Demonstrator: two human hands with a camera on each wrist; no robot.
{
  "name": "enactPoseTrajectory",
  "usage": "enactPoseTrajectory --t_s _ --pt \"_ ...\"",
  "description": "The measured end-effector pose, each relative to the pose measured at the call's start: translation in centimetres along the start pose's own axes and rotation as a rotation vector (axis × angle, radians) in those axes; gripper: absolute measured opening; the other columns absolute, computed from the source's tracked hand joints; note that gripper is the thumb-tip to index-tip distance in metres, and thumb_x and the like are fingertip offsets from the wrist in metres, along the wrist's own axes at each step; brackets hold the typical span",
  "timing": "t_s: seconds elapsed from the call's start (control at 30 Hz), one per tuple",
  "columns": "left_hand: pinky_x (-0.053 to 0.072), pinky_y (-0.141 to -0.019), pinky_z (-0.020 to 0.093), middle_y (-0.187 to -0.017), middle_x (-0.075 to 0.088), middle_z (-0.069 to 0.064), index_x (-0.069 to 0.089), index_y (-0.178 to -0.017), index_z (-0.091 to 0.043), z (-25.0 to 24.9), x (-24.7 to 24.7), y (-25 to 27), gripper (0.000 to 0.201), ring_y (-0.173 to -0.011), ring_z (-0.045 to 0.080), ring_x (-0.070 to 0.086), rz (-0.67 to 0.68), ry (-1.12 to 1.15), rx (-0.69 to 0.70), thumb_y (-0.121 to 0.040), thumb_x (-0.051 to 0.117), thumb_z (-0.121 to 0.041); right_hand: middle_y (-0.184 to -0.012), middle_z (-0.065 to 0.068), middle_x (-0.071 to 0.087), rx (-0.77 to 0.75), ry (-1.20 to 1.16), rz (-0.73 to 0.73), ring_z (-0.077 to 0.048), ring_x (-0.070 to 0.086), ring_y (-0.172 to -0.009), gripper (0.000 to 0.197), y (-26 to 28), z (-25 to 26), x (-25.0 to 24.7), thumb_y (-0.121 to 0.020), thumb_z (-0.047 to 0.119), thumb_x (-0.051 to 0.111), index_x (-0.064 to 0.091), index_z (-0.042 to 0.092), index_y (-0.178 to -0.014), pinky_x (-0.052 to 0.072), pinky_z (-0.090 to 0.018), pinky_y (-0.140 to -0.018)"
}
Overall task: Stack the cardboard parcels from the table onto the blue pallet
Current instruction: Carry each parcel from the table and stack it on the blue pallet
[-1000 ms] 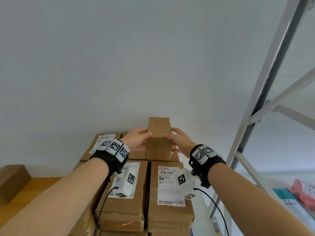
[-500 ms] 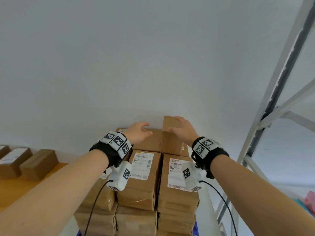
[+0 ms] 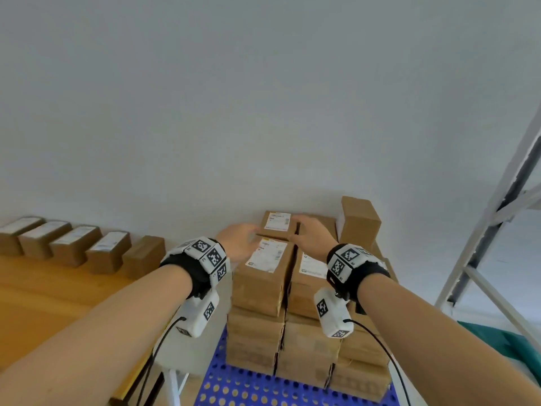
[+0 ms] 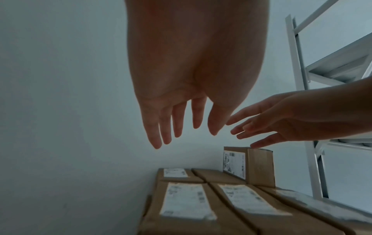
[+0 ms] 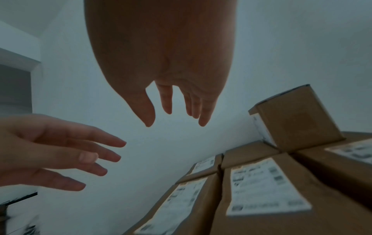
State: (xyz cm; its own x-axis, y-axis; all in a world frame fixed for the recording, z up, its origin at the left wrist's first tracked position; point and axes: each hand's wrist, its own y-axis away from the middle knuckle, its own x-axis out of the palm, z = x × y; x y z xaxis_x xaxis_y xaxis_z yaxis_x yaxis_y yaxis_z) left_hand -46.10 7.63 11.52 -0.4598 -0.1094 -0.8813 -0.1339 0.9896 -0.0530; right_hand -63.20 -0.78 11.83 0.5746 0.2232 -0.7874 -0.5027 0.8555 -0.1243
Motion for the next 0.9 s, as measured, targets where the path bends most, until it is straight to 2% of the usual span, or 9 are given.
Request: enactPoseTrajectory --t_s 0.17,0.27,0.4,0.5,0.6,0.7,0.8,0.9 --pt "0.030 -0.110 0.031 -0.148 0.038 0.005 0.037 -0.142 -0.015 6.1 -1.0 5.0 0.046 -0.135 0.022 0.037 0.038 -0.076 -0.060 -0.097 0.046 -0.020 -0.149 -0.009 0.036 -0.013 0.023 0.034 -0.023 0.033 -0.137 0.053 2.3 4.3 5.1 -0.094 0.018 0.054 0.036 0.011 -0.143 0.029 -0.028 -0.108" --pt "0.034 -0.107 0.031 -0.146 0.040 0.006 0.037 -0.142 -0.016 9.5 -1.6 8.3 0.045 -0.131 0.023 0.042 0.053 -0.100 -0.099 -0.098 0.045 -0.021 -0.148 -0.011 0.037 -0.010 0.050 0.094 -0.025 0.032 -0.138 0.055 3.4 6.8 9.1 -0.092 0.018 0.054 0.035 0.009 -0.144 0.027 -0.032 -0.111" --pt "0.037 -0.103 0.031 -0.143 0.044 0.007 0.040 -0.141 -0.017 13.7 -2.1 11.8 0.043 -0.129 0.024 0.045 0.036 -0.158 -0.136 -0.098 0.043 -0.024 -0.149 -0.009 0.035 -0.019 0.045 0.143 -0.024 0.031 -0.138 0.055 4.3 9.7 13.9 -0.093 0.017 0.054 0.034 0.011 -0.144 0.026 -0.031 -0.111" --pt "0.038 -0.103 0.031 -0.147 0.039 0.005 0.035 -0.144 -0.019 16.7 -2.2 13.9 0.045 -0.131 0.023 0.042 0.035 -0.193 -0.182 -0.099 0.042 -0.024 -0.149 -0.009 0.035 -0.040 0.065 0.198 -0.024 0.032 -0.138 0.055 4.4 11.5 17.0 -0.094 0.020 0.053 0.033 0.013 -0.145 0.027 -0.031 -0.110" --pt "0.040 -0.100 0.031 -0.149 0.036 0.004 0.033 -0.145 -0.021 20.0 -2.3 14.9 0.047 -0.130 0.022 0.043 0.055 -0.207 -0.240 -0.099 0.043 -0.025 -0.150 -0.009 0.034 -0.069 0.098 0.258 -0.024 0.032 -0.138 0.055 3.8 13.1 20.0 -0.095 0.020 0.051 0.032 0.014 -0.146 0.027 -0.032 -0.110" --pt "0.039 -0.103 0.031 -0.149 0.036 0.003 0.034 -0.144 -0.021 23.1 -2.4 15.0 0.047 -0.132 0.022 0.041 0.079 -0.185 -0.282 -0.098 0.043 -0.025 -0.152 -0.007 0.031 -0.099 0.122 0.308 -0.023 0.028 -0.140 0.055 2.5 14.2 23.0 -0.096 0.019 0.049 0.030 0.013 -0.147 0.024 -0.031 -0.112" --pt "0.043 -0.098 0.031 -0.149 0.035 0.004 0.032 -0.145 -0.022 26.4 -2.9 14.0 0.048 -0.129 0.023 0.044 0.091 -0.158 -0.317 -0.098 0.043 -0.027 -0.154 -0.008 0.027 -0.115 0.156 0.357 -0.023 0.026 -0.142 0.055 0.4 15.2 26.1 -0.097 0.019 0.048 0.028 0.012 -0.148 0.022 -0.032 -0.113" --pt "0.044 -0.095 0.030 -0.151 0.033 0.003 0.030 -0.146 -0.021 29.8 -3.2 12.3 0.049 -0.128 0.024 0.045 0.104 -0.130 -0.341 -0.099 0.043 -0.029 -0.154 -0.009 0.026 -0.105 0.186 0.393 -0.025 0.031 -0.139 0.055 -2.5 15.9 29.2 -0.097 0.021 0.048 0.028 0.015 -0.148 0.027 -0.033 -0.110"
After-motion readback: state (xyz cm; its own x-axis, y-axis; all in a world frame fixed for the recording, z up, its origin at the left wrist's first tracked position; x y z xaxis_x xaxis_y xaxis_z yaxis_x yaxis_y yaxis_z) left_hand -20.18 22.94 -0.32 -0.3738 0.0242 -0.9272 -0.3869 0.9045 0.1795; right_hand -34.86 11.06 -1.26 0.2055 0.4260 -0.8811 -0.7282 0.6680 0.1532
